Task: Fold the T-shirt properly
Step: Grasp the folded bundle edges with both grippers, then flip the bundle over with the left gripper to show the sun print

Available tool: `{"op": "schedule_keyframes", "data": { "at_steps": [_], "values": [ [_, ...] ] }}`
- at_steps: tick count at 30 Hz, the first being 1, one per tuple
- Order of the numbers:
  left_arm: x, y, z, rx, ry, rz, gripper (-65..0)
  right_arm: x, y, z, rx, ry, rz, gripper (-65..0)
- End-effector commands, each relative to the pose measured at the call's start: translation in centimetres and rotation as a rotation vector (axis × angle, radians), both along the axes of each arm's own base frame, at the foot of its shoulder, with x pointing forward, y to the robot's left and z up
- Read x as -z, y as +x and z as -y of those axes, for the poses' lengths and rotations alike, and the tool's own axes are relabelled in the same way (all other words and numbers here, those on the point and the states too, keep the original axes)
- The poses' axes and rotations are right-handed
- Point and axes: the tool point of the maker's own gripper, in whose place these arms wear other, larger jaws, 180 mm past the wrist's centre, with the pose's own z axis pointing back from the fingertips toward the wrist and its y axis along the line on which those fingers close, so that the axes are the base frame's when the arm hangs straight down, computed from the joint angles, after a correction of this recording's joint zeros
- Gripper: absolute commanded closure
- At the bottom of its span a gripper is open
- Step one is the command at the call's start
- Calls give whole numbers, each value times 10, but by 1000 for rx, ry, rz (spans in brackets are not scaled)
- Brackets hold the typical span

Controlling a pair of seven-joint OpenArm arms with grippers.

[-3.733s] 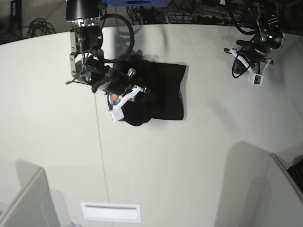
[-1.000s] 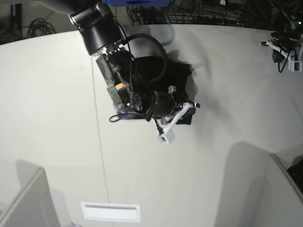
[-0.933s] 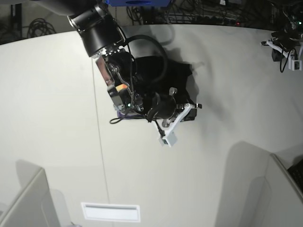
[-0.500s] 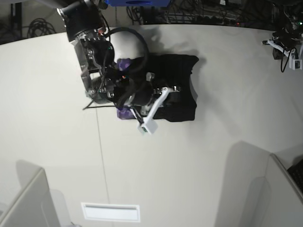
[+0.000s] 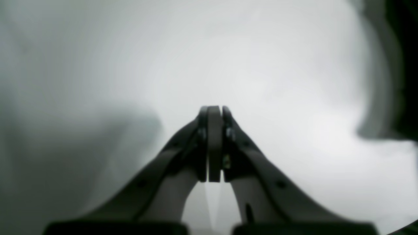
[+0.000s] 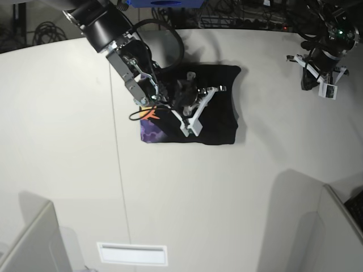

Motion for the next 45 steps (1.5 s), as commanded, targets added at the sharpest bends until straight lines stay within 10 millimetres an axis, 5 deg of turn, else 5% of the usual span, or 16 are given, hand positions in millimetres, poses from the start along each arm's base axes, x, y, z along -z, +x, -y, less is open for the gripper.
{"op": "schedule_keyframes", "data": {
  "at_steps": [1,4,7,10,15,26,31,33,38,45],
  "values": [
    [-10,9,11,36,-9,49,0,-23,8,-5,-1,51,61,0],
    [-6,16,41,98,-53,52,0,-53,15,13,43,95,141,0],
    [-5,23,66,151,-100,64,-209,-77,26,44,142,122,207,0],
    [-19,39,96,184,-251,147,-436,-81,33,86,240,90,236,0],
    [-31,59,120,199,-426,222,-650,-70,31,129,329,33,222,0],
    [28,87,184,164,-633,28,-650,-64,25,135,347,25,203,0],
    [51,92,197,126,-664,-62,-650,-63,24,137,350,21,203,0],
    [55,92,205,138,-660,-93,-525,-60,22,145,349,-2,208,0],
    [49,100,220,239,-616,-102,-26,-59,21,162,381,-32,258,0],
    [49,102,208,513,-347,-266,0,-46,5,219,542,-108,286,0]
  ]
}}
